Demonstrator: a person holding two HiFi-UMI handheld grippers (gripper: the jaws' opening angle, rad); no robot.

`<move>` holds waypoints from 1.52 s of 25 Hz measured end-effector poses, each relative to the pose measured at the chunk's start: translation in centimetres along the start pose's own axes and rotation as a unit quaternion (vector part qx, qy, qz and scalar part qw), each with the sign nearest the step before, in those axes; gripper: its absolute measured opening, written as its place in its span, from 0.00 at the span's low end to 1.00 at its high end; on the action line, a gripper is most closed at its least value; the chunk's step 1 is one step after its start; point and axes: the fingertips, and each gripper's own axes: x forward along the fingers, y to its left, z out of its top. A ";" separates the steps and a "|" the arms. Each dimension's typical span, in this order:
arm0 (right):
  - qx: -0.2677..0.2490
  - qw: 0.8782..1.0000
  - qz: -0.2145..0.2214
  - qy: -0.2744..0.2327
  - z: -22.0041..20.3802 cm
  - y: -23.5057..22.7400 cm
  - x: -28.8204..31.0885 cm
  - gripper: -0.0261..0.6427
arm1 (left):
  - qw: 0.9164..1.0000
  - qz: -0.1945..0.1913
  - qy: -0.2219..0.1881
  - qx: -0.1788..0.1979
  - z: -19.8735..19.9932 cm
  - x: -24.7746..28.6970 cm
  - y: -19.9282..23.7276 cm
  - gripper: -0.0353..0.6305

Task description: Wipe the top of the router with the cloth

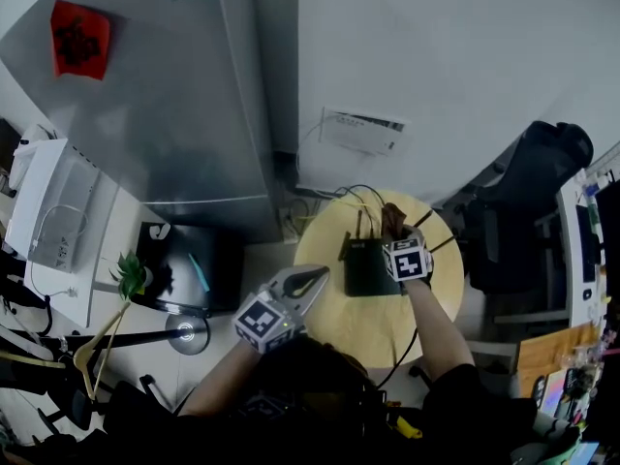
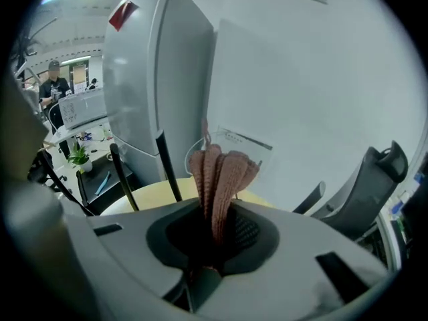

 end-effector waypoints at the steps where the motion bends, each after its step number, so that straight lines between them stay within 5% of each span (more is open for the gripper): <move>1: -0.007 1.000 -0.004 -0.007 0.4 -0.1 -0.4 0.14 | 1.000 -0.003 0.000 0.001 0.0 0.0 -0.2 0.05; 9: -0.032 0.997 -0.018 -0.069 3.5 0.4 -3.2 0.14 | 0.999 -0.002 -0.037 0.008 2.3 0.0 -0.6 0.05; 17: -0.033 0.976 -0.035 -0.214 6.8 0.4 -9.0 0.14 | 0.999 0.002 -0.042 0.005 2.2 0.5 -1.0 0.05; 24: 0.020 0.996 -0.005 -0.090 -3.1 -2.1 -6.1 0.14 | 1.000 -0.015 -0.019 -0.003 1.3 1.8 -1.6 0.05; 29: 0.059 0.998 0.009 0.008 -9.4 -3.2 -2.9 0.14 | 1.000 -0.019 0.009 -0.010 -0.3 2.3 -2.0 0.05; 38: 0.004 0.998 0.015 0.055 -8.3 -3.2 2.4 0.14 | 0.999 0.019 0.017 -0.021 -1.1 1.5 -0.2 0.05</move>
